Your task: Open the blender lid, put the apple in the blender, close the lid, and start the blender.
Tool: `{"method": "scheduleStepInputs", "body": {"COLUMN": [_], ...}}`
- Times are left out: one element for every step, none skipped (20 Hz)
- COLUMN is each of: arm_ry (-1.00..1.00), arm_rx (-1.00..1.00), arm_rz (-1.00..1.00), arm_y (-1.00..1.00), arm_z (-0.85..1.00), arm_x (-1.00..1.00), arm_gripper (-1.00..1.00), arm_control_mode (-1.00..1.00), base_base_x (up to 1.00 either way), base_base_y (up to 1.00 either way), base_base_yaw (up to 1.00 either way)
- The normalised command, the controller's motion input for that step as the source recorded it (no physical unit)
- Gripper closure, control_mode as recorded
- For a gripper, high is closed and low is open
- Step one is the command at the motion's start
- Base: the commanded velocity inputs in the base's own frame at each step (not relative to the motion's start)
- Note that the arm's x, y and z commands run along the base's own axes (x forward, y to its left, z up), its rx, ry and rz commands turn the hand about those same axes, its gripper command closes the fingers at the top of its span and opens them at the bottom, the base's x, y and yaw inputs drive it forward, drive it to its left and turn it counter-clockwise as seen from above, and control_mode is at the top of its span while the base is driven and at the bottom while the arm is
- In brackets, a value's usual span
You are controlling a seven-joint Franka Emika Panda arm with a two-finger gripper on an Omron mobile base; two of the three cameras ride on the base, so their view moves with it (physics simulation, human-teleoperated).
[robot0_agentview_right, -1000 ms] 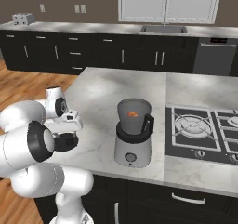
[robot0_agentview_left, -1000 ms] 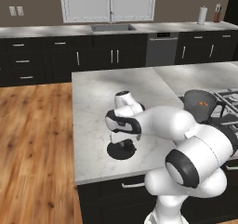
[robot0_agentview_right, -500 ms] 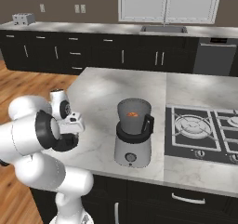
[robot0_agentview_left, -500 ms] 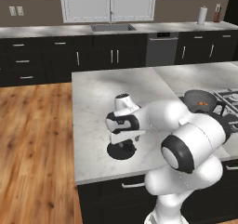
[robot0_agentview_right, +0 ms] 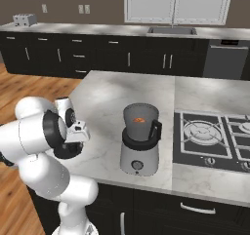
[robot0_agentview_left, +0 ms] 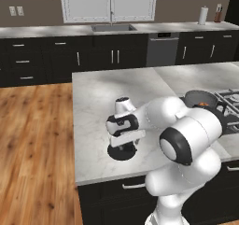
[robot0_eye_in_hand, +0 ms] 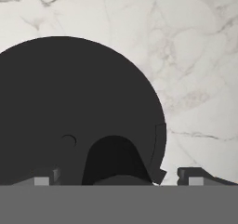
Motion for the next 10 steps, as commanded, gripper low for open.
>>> {"method": "scheduleStepInputs", "body": {"arm_ry": [0.00, 0.00, 0.00, 0.00, 0.00, -0.01, -0.03, -0.07, -0.10, -0.12], "arm_rx": [0.00, 0.00, 0.01, 0.01, 0.02, 0.05, 0.05, 0.05, 0.03, 0.02], "arm_rz": [0.00, 0.00, 0.00, 0.00, 0.00, 0.00, 0.00, 0.00, 0.00, 0.00], "arm_y": [0.00, 0.00, -0.10, -0.08, 0.00, -0.07, -0.11, -0.18, -0.10, -0.15], "arm_z": [-0.21, -0.33, -0.37, -0.29, -0.09, 0.00, 0.00, 0.09, 0.41, 0.58], "arm_x": [-0.04, 0.00, 0.00, -0.06, -0.03, -0.08, -0.12, -0.19, -0.26, -0.28], "arm_gripper": [-1.00, -1.00, 1.00, 1.00, 1.00, 1.00, 1.00, 1.00, 1.00, 1.00], "arm_control_mode": [-1.00, -1.00, -1.00, -1.00, -1.00, -1.00, -1.00, -1.00, -1.00, -1.00], "base_base_x": [0.00, 0.00, 0.00, 0.00, 0.00, 0.00, 0.00, 0.00, 0.00, 0.00], "base_base_y": [0.00, 0.00, 0.00, 0.00, 0.00, 0.00, 0.00, 0.00, 0.00, 0.00], "base_base_yaw": [0.00, 0.00, 0.00, 0.00, 0.00, 0.00, 0.00, 0.00, 0.00, 0.00]}}
